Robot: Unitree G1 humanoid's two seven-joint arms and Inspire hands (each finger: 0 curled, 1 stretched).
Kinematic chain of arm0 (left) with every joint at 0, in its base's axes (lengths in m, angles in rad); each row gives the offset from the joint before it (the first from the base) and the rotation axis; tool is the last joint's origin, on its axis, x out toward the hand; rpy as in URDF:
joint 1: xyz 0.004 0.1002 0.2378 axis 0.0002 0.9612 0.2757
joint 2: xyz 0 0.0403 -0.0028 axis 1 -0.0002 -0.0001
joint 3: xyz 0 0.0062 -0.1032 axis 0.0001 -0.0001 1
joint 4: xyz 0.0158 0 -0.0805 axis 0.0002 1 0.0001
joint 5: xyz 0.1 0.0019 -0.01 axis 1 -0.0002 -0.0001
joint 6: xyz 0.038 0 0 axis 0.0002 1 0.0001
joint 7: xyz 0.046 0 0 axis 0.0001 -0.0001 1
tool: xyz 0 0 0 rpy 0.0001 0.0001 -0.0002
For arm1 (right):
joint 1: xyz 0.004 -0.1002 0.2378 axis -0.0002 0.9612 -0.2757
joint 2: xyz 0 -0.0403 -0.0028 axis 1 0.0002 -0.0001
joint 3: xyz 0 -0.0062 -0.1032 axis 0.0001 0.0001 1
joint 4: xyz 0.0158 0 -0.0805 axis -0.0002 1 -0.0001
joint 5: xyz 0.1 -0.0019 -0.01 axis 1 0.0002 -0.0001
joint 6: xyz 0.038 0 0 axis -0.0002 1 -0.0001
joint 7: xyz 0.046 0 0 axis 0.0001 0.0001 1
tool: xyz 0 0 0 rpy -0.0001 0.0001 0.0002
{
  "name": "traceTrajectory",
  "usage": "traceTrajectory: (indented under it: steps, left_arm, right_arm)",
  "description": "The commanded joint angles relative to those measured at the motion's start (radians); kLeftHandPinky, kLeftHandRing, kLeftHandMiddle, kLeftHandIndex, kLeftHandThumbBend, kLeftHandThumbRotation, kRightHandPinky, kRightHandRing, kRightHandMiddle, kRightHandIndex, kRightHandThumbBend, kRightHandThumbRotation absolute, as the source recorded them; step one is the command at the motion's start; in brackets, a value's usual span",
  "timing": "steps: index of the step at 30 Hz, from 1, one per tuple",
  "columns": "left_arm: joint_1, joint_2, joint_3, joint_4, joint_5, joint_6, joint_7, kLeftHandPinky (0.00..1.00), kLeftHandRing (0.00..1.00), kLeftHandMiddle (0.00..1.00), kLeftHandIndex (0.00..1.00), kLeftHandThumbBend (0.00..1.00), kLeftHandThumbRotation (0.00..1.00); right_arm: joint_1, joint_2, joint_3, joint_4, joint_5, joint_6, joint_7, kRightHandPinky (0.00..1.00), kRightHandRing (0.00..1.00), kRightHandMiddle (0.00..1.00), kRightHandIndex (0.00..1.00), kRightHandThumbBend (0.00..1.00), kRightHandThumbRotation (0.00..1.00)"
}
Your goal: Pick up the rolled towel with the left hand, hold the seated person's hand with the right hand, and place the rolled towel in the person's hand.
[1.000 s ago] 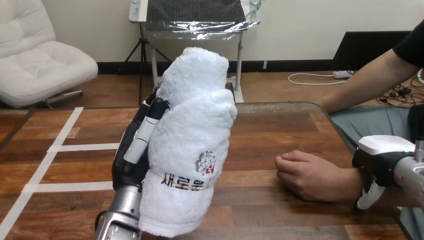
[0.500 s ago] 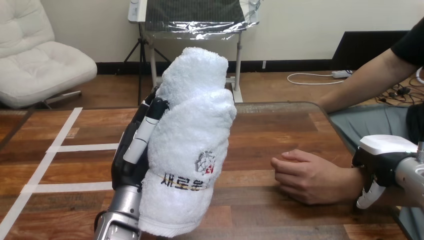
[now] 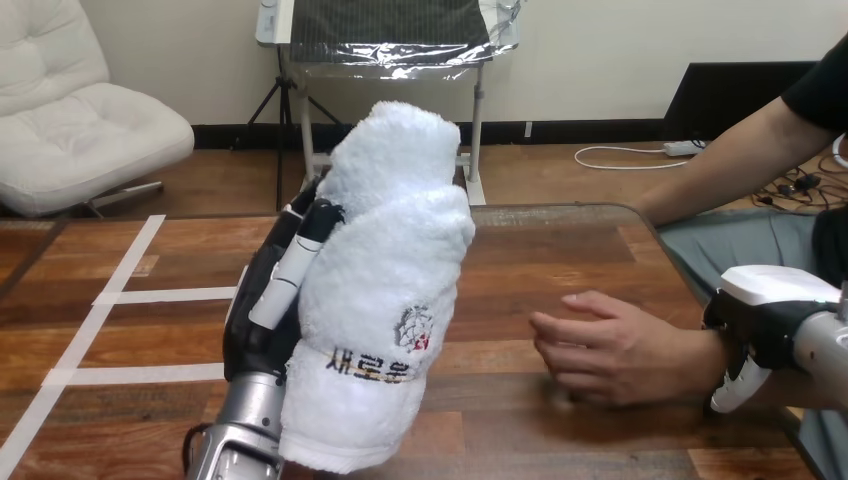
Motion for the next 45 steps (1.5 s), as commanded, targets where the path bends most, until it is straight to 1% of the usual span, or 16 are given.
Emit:
traceTrajectory:
  steps: [1,7,15,18,24,26,31,36,41,45]
  left_arm:
    - [-0.105,-0.058,0.016,0.039,0.027,-0.032,0.004,0.25,0.35,0.43,0.52,0.67,0.0]
    - [-0.149,-0.05,0.026,0.11,0.057,-0.052,-0.01,0.26,0.34,0.43,0.52,0.66,0.0]
    - [-0.203,-0.043,0.046,0.182,0.078,-0.047,-0.009,0.25,0.34,0.43,0.51,0.65,0.0]
    - [-0.225,-0.043,0.053,0.206,0.09,-0.046,0.0,0.26,0.35,0.43,0.51,0.65,0.0]
    - [-0.258,-0.045,0.06,0.23,0.103,-0.033,0.031,0.25,0.35,0.43,0.51,0.64,0.0]
    - [-0.27,-0.045,0.061,0.242,0.105,-0.034,0.032,0.25,0.34,0.43,0.51,0.63,0.0]
    - [-0.293,-0.047,0.066,0.266,0.114,-0.033,0.039,0.25,0.34,0.43,0.51,0.63,0.0]
    - [-0.308,-0.055,0.068,0.276,0.128,-0.032,0.052,0.25,0.34,0.43,0.51,0.64,0.0]
    - [-0.327,-0.062,0.067,0.293,0.144,-0.033,0.072,0.24,0.34,0.43,0.5,0.66,0.0]
    - [-0.341,-0.067,0.067,0.305,0.155,-0.031,0.087,0.24,0.34,0.43,0.5,0.67,0.0]
  right_arm:
    - [0.009,-0.005,-0.038,-0.037,0.031,-0.009,-0.025,0.34,0.43,0.5,0.52,0.74,0.0]
    - [0.023,-0.012,-0.059,-0.065,0.044,-0.02,-0.042,0.35,0.44,0.52,0.52,0.75,0.0]
    - [0.036,-0.014,-0.089,-0.097,0.064,-0.026,-0.052,0.37,0.47,0.53,0.52,0.76,0.0]
    - [0.04,-0.017,-0.098,-0.108,0.069,-0.033,-0.058,0.38,0.47,0.53,0.52,0.76,0.0]
    - [0.052,-0.017,-0.122,-0.153,0.076,-0.017,-0.052,0.37,0.46,0.52,0.52,0.76,0.0]
    - [0.059,-0.015,-0.136,-0.169,0.084,-0.02,-0.059,0.36,0.45,0.51,0.52,0.77,0.0]
    - [0.068,-0.014,-0.153,-0.198,0.082,-0.025,-0.072,0.33,0.43,0.5,0.52,0.78,0.0]
    - [0.08,-0.015,-0.172,-0.228,0.088,-0.034,-0.082,0.32,0.41,0.48,0.52,0.79,0.0]
    - [0.084,-0.007,-0.192,-0.264,0.103,-0.021,-0.08,0.31,0.4,0.47,0.51,0.79,0.0]
    - [0.085,-0.01,-0.198,-0.285,0.109,-0.02,-0.076,0.3,0.39,0.47,0.51,0.79,0.0]
